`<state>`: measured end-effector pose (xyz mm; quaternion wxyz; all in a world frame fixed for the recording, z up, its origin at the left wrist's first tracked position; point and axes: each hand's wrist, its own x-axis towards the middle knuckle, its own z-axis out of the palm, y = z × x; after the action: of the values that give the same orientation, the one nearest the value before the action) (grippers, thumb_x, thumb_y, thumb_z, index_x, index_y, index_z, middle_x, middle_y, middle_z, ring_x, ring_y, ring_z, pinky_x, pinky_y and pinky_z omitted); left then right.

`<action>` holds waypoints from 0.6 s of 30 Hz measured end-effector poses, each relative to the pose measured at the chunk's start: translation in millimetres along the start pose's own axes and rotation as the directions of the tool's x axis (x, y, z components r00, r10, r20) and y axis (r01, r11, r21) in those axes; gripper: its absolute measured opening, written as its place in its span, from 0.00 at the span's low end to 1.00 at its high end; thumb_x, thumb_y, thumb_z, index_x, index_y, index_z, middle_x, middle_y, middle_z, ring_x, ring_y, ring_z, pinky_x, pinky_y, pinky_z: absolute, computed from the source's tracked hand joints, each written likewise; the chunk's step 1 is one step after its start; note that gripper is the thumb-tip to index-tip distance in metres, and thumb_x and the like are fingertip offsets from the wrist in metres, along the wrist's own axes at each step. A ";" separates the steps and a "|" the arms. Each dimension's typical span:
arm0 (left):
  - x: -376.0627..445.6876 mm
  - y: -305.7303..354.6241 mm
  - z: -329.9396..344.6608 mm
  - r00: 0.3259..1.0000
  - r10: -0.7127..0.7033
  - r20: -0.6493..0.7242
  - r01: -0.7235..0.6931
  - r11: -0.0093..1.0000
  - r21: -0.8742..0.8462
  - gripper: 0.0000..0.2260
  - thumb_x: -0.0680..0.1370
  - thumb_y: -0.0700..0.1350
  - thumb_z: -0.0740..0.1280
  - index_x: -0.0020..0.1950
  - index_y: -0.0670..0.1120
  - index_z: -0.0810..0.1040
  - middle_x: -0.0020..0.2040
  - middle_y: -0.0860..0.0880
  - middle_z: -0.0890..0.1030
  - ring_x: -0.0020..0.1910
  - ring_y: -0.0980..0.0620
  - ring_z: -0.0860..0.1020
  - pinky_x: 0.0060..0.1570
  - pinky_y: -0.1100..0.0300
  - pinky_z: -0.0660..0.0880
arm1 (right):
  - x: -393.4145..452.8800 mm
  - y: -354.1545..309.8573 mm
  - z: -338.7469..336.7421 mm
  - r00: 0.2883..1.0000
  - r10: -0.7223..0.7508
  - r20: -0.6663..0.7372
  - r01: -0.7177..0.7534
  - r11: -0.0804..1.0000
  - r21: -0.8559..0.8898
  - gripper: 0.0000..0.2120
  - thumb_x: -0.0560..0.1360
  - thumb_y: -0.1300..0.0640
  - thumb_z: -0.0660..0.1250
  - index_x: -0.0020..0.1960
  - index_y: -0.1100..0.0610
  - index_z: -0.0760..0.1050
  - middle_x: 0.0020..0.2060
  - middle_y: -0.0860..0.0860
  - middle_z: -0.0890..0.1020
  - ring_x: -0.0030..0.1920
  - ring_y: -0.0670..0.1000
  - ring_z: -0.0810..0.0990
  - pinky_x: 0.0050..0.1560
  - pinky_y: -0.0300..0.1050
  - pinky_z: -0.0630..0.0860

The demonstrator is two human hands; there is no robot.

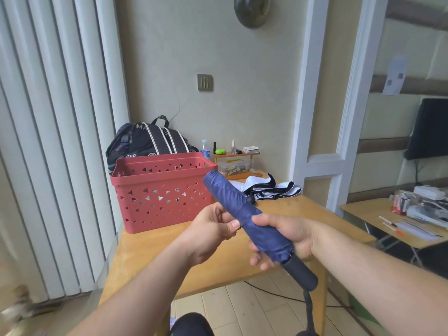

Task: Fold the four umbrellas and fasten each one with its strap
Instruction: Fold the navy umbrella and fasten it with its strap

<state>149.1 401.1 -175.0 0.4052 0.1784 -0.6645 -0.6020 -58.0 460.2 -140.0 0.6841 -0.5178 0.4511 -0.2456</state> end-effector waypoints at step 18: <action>15.2 8.7 9.1 0.910 -0.174 -0.377 0.235 0.964 0.123 0.09 0.78 0.46 0.77 0.46 0.41 0.83 0.38 0.49 0.82 0.33 0.55 0.77 0.41 0.61 0.80 | 15.9 20.9 4.1 0.691 -0.492 -0.530 0.210 0.838 -0.504 0.09 0.76 0.54 0.70 0.55 0.49 0.75 0.34 0.52 0.80 0.29 0.54 0.76 0.30 0.47 0.72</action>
<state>135.2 398.0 -161.4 0.4392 0.3884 -0.6035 -0.5404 -49.6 456.6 -165.0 0.3038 -0.6101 0.5866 -0.4375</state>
